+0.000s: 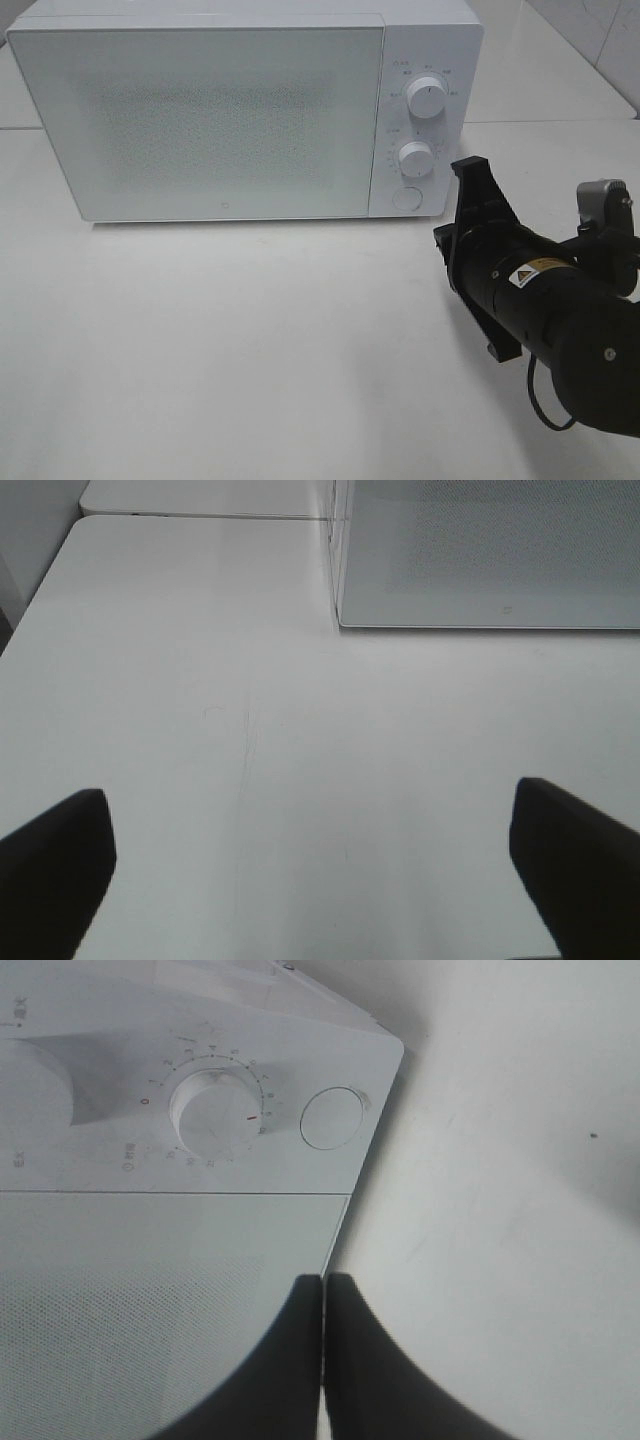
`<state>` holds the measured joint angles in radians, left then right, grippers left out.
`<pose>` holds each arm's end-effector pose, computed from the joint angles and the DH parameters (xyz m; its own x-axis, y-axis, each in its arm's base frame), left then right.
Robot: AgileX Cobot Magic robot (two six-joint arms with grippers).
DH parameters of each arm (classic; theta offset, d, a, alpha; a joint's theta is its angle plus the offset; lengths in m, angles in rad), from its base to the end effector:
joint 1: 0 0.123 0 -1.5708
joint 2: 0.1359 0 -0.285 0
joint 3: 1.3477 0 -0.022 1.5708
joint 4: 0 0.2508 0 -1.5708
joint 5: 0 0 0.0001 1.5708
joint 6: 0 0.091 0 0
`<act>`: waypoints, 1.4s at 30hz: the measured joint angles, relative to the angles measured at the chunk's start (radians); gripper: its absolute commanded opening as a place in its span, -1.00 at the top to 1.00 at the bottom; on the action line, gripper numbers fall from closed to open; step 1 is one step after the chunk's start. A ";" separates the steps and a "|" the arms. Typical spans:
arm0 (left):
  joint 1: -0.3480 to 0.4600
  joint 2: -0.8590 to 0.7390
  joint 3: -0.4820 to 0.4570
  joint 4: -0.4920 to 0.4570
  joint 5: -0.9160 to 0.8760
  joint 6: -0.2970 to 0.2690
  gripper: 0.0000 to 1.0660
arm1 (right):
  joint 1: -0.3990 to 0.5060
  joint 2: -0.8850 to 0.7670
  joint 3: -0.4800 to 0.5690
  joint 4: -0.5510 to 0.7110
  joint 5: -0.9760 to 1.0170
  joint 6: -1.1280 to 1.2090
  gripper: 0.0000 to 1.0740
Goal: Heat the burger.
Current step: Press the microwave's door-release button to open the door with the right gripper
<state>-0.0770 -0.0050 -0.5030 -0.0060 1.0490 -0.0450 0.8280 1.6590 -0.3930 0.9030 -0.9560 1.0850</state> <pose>-0.0055 -0.0001 0.2791 -0.4405 -0.0141 -0.8976 0.0605 0.9971 -0.0454 0.2067 0.1389 0.1465 -0.1308 0.9799 -0.1509 0.3219 0.1860 0.9283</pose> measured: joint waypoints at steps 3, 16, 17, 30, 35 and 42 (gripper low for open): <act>0.000 0.000 0.000 0.000 0.000 0.000 -0.88 | 0.000 0.000 0.000 0.001 0.004 0.037 1.00; 0.000 0.000 0.000 0.000 0.000 0.000 -0.88 | 0.000 0.110 -0.079 0.037 -0.015 0.085 1.00; 0.000 0.000 0.000 0.000 0.000 0.000 -0.88 | 0.000 0.121 -0.088 0.037 -0.018 0.090 1.00; 0.000 0.000 0.000 0.000 0.000 0.000 -0.88 | -0.101 0.247 -0.218 -0.063 -0.015 0.174 1.00; 0.000 0.000 0.000 0.000 0.000 0.000 -0.88 | -0.136 0.270 -0.248 -0.080 0.001 0.180 1.00; 0.000 0.000 0.000 0.000 0.000 0.000 -0.88 | -0.166 0.316 -0.289 -0.107 0.007 0.202 1.00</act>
<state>-0.0770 -0.0050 -0.5030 -0.0060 1.0490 -0.0450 0.6620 1.9750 -0.6820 0.7960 -0.9490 1.2870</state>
